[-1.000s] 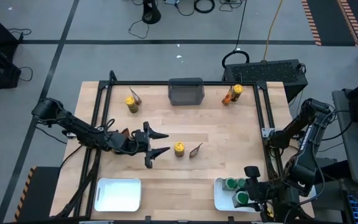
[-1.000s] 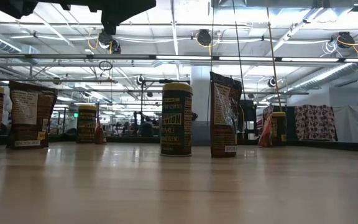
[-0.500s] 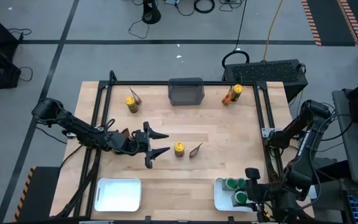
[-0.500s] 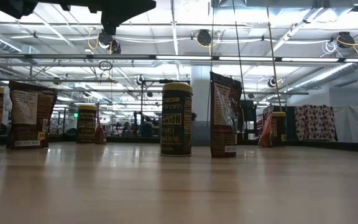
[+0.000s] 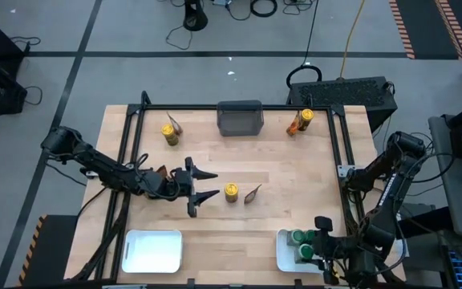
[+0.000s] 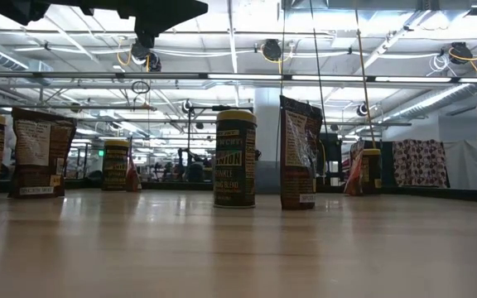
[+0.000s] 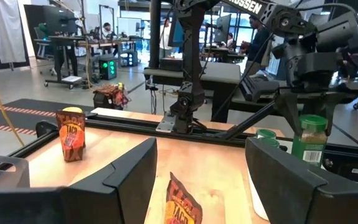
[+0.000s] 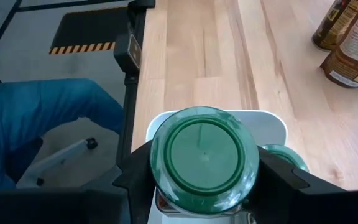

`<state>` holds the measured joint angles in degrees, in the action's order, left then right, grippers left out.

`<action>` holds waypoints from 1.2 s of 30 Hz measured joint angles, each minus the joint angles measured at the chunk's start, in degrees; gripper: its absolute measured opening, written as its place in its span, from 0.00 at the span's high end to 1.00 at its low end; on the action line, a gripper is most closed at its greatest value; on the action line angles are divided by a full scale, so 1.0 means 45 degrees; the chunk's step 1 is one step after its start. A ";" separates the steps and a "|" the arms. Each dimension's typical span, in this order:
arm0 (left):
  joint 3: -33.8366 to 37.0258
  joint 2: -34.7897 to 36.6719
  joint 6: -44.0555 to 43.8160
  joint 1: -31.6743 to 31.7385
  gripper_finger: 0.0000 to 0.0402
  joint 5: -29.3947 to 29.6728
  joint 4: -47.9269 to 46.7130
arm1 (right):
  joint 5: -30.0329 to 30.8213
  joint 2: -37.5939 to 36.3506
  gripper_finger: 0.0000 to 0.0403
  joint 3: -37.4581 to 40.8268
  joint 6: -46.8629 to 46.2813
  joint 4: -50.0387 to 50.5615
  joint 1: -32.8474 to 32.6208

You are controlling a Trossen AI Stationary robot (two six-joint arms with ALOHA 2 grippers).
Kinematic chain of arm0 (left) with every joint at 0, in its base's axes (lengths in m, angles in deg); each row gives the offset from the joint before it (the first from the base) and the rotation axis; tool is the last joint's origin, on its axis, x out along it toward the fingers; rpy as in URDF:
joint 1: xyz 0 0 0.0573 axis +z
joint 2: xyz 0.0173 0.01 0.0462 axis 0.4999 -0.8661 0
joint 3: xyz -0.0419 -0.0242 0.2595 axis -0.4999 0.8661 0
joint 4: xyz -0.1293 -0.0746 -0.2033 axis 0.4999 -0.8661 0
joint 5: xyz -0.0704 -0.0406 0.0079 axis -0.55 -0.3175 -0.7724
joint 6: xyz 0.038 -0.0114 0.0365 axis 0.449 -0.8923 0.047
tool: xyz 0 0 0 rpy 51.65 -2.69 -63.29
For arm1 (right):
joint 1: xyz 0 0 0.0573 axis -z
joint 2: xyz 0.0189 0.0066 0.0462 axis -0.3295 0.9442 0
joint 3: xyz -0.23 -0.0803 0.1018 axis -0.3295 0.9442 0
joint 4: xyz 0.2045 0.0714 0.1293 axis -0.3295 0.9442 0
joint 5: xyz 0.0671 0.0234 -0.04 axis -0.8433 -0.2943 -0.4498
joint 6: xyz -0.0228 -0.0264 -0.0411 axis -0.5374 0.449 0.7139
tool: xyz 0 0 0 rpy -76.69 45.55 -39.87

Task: Sort spices by type
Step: Put the green seasoning bottle into the right white bin

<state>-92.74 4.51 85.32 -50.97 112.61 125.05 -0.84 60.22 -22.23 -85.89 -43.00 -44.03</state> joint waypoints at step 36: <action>0.0000 0.0000 -0.0021 0.0000 0.38 -0.0002 0.0005 | 0.0296 0.2339 0.52 0.0005 -0.1346 -0.0323 0.0068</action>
<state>-92.74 4.51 85.22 -50.97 112.60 125.07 0.49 70.75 -22.21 -91.95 -44.45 -43.72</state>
